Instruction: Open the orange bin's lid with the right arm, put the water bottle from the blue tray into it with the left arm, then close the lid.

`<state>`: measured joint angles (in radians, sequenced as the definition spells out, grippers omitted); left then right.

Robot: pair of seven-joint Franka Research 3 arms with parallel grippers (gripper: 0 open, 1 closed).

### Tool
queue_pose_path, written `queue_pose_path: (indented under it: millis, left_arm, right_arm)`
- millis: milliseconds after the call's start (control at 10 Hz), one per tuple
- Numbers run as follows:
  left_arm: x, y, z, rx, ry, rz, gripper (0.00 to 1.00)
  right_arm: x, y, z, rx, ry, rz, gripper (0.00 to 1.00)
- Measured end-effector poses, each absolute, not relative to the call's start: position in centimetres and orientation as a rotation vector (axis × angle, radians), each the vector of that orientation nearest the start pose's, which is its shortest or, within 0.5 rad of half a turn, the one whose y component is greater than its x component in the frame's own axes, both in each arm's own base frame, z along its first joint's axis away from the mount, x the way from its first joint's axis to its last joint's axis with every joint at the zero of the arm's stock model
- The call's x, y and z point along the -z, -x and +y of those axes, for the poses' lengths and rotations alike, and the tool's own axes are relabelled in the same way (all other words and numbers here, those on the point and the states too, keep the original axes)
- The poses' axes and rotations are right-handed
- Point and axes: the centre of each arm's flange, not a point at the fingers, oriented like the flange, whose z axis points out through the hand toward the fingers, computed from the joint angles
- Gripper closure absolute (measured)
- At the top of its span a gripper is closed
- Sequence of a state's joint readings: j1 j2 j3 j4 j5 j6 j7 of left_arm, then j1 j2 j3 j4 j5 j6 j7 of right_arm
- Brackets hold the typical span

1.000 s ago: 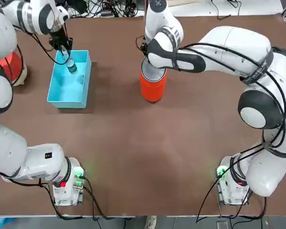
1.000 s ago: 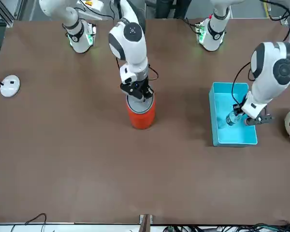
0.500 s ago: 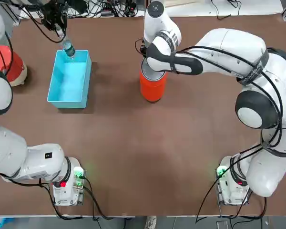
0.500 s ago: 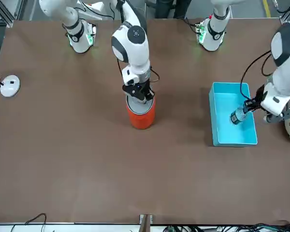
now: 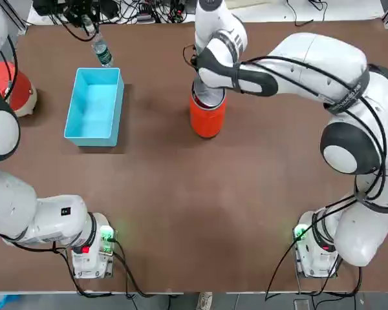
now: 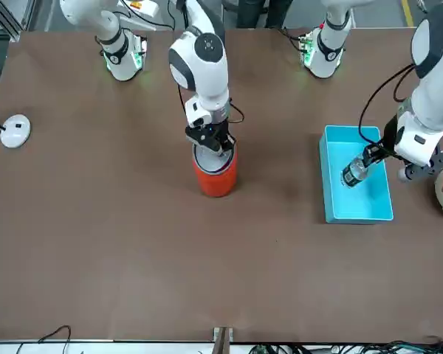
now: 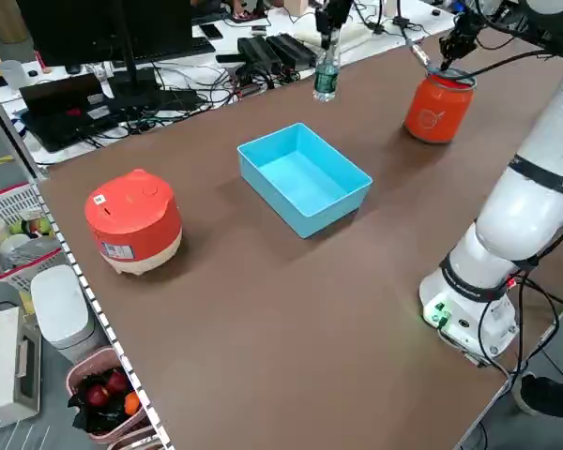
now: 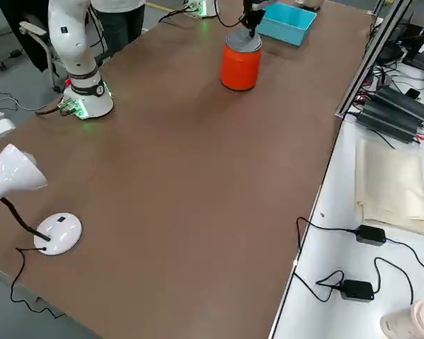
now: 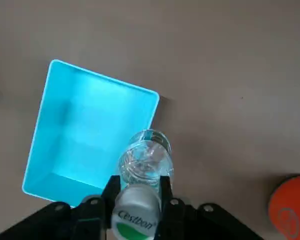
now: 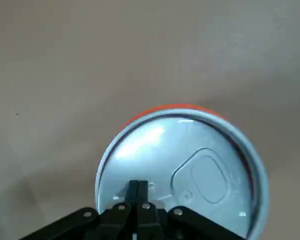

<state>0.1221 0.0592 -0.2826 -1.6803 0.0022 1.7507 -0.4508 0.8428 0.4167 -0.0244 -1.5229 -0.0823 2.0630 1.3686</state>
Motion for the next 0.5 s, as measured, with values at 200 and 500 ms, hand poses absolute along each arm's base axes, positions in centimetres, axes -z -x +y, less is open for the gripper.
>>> queue_pose_path:
  millis: [200, 500]
  left_arm:
    - [-57.3, -57.5, -10.2, 0.032, 3.147, -0.536, 0.63]
    - [-59.5, -57.0, -13.4, 0.035, 3.179, -0.693, 0.63]
  right_arm:
    - [-48.0, -48.5, 48.1, 0.207, 2.971, 0.807, 0.99]
    - [-54.0, -50.4, 42.6, 0.159, 3.046, 0.824, 0.99]
